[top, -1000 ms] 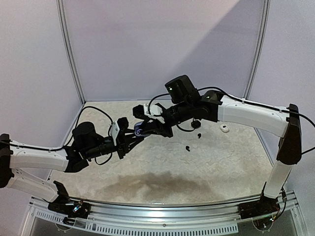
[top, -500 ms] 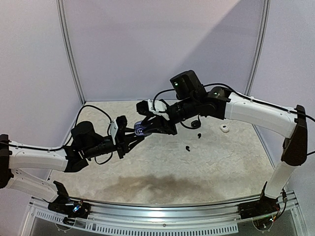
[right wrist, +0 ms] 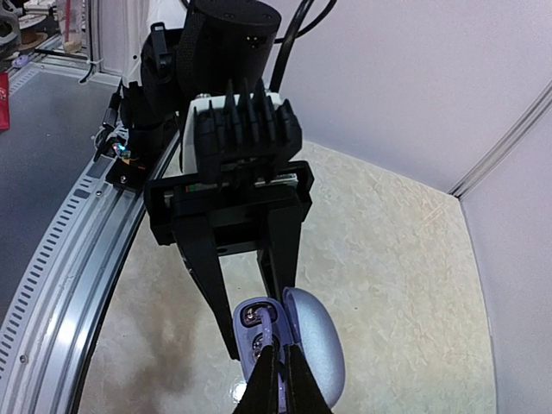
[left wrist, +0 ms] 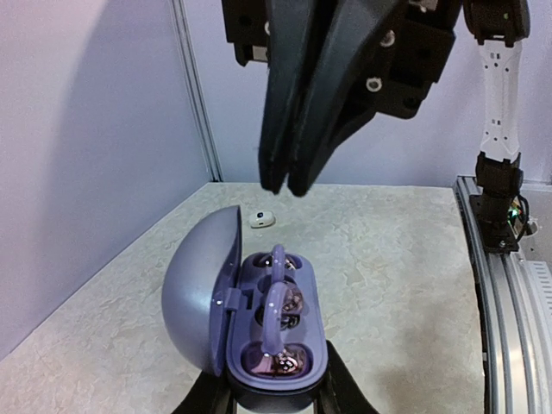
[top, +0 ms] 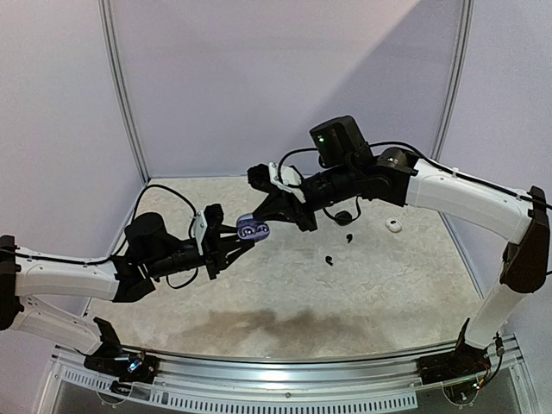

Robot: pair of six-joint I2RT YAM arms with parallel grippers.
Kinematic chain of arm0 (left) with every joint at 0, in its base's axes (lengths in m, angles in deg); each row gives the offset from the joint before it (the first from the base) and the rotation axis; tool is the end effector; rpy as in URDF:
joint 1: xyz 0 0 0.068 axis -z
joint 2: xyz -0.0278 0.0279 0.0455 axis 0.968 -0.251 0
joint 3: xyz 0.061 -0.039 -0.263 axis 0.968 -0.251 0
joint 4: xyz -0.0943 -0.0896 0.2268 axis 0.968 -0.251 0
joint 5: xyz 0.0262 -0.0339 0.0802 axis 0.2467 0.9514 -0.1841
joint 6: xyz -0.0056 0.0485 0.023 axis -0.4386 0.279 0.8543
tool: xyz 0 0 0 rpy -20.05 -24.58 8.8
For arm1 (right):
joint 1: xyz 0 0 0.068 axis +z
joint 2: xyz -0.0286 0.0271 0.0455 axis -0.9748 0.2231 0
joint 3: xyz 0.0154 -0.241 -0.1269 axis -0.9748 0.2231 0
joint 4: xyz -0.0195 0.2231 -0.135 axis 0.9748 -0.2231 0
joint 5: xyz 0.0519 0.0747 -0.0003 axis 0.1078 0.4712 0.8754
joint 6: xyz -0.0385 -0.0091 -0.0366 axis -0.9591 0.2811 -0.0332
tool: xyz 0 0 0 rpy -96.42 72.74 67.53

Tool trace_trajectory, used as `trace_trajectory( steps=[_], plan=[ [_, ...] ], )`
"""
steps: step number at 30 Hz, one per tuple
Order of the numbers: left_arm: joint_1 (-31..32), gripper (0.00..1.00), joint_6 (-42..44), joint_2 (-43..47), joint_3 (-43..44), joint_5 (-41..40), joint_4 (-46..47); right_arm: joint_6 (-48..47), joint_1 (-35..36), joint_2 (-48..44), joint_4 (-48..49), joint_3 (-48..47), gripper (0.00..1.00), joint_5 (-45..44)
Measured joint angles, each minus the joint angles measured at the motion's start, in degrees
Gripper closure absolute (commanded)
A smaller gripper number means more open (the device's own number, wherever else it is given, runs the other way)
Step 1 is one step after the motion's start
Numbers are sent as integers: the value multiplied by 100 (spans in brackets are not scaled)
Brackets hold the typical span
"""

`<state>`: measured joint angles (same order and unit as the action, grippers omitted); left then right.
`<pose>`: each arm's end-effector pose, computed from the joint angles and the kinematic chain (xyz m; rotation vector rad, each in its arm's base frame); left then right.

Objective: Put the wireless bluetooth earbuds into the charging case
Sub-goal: Adjust the left earbud in the left side groove of the charging case.

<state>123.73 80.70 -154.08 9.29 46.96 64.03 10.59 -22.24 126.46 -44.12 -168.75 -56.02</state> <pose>0.1613 -0.1968 0.2356 0.9712 1.3370 -0.7977 0.2122 0.3326 0.3651 -1.7083 1.2492 0.7544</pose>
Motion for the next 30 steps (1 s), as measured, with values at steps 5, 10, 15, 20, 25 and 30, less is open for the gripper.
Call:
trace_trajectory(
  steps=[5,10,15,20,25,30],
  plan=[
    [0,100,-2,0,11,0,-2,129,0,0,-2,173,96,33],
    [0,100,-2,-2,61,2,0,219,0,7,-2,186,96,31],
    [0,100,-2,-2,66,4,0,236,0,39,0,186,96,31],
    [0,100,0,-2,66,7,0,240,0,125,2,186,96,33],
    [0,100,0,-2,66,4,0,258,0,155,37,186,96,55],
    [0,100,0,-2,66,4,-4,286,0,186,57,186,96,74]
  ],
)
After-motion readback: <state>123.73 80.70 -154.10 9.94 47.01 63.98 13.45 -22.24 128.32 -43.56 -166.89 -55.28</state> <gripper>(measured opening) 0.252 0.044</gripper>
